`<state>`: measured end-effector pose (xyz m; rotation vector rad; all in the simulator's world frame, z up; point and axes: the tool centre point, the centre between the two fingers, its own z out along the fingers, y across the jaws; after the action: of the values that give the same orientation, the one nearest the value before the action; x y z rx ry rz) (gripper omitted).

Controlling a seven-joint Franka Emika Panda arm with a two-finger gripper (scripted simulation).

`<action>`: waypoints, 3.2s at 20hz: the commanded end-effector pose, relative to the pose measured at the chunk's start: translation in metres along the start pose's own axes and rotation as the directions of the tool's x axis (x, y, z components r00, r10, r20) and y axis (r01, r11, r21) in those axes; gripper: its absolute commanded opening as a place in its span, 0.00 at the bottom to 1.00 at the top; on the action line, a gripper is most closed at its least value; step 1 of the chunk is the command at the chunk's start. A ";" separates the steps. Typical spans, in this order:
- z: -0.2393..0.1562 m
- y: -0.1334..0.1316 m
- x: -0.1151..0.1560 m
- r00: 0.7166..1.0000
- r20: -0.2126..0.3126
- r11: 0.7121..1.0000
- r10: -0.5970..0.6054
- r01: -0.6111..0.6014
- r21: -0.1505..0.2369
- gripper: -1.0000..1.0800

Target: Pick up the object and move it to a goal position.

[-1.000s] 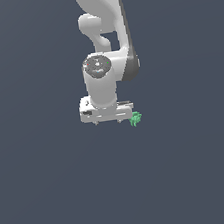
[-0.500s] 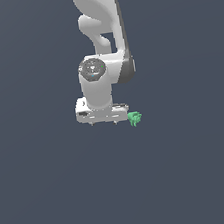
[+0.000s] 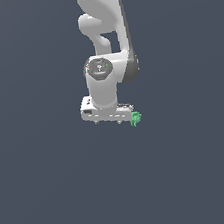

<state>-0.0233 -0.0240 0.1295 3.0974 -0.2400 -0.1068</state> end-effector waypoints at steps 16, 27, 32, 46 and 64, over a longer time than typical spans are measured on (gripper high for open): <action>0.020 -0.067 -0.038 0.951 -0.027 0.951 0.308 -0.307 0.028 0.96; 0.033 -0.105 -0.068 0.866 -0.032 0.866 0.498 -0.496 0.054 0.96; 0.036 -0.115 -0.078 0.833 -0.031 0.833 0.553 -0.550 0.063 0.96; 0.042 -0.123 -0.086 0.806 -0.030 0.805 0.592 -0.589 0.069 0.96; 0.089 -0.125 -0.083 0.803 -0.030 0.803 0.595 -0.592 0.070 0.00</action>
<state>-0.0922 0.1103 0.0425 2.9003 -1.2094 0.0014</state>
